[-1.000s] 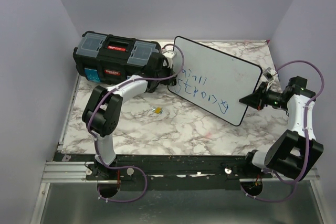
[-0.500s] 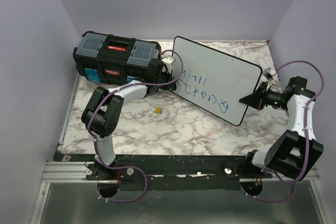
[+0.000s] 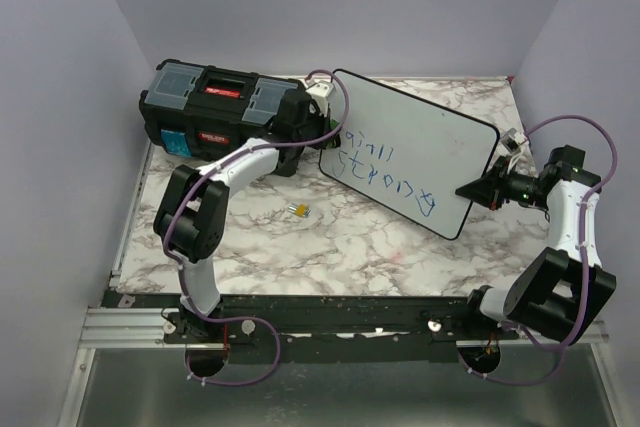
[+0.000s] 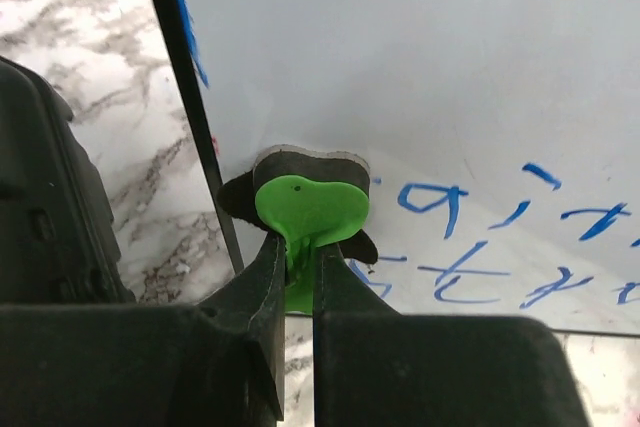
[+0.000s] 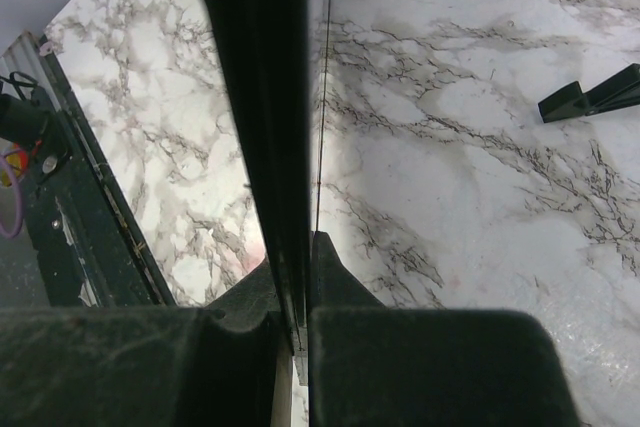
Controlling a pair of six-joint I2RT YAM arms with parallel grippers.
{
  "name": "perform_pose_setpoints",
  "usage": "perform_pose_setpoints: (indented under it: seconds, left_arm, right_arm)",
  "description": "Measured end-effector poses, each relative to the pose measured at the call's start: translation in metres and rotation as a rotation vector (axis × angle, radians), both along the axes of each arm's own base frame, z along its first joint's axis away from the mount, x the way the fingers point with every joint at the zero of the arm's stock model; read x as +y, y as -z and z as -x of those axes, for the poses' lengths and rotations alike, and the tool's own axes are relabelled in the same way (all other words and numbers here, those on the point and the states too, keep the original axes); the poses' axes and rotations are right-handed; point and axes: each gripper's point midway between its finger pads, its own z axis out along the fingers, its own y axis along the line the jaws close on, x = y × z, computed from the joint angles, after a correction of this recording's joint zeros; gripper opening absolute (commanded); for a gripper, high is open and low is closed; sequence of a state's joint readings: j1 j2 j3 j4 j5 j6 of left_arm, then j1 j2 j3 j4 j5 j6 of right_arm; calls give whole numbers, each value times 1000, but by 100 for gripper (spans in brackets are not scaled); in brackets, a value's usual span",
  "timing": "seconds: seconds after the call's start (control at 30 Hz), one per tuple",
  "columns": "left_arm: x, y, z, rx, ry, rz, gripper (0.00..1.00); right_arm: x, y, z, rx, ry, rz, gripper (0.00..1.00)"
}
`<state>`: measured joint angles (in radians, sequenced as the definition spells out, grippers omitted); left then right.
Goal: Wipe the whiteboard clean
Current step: Erase the whiteboard at the center of the board.
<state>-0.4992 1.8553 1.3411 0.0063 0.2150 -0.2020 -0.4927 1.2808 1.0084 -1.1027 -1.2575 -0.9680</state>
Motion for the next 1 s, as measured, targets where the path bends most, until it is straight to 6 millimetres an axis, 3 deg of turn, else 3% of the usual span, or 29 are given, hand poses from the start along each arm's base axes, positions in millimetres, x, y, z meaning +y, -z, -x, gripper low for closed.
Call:
perform_pose_setpoints:
  seconds: [0.17,0.37,0.43,0.5,0.63,0.9,1.0]
  left_arm:
    - [0,1,-2,-13,-7,27,0]
    - [7,54,28,97,-10,24,0]
    - [10,65,36,132,-13,18,0]
    - [9,64,36,135,-12,18,0]
    - [4,47,27,114,-11,26,0]
    - [-13,-40,-14,-45,-8,107,0]
    - [-17,-58,-20,-82,-6,128,0]
  right_arm:
    - [0,0,0,1,0,-1,1]
    - [0,0,0,-1,-1,0,1]
    - [0,0,0,-3,-1,1,1]
    - [0,0,0,-4,-1,2,1]
    - [0,0,0,-2,-1,1,1]
    - [0,0,0,-2,-1,0,1]
    - [0,0,0,-4,-1,2,1]
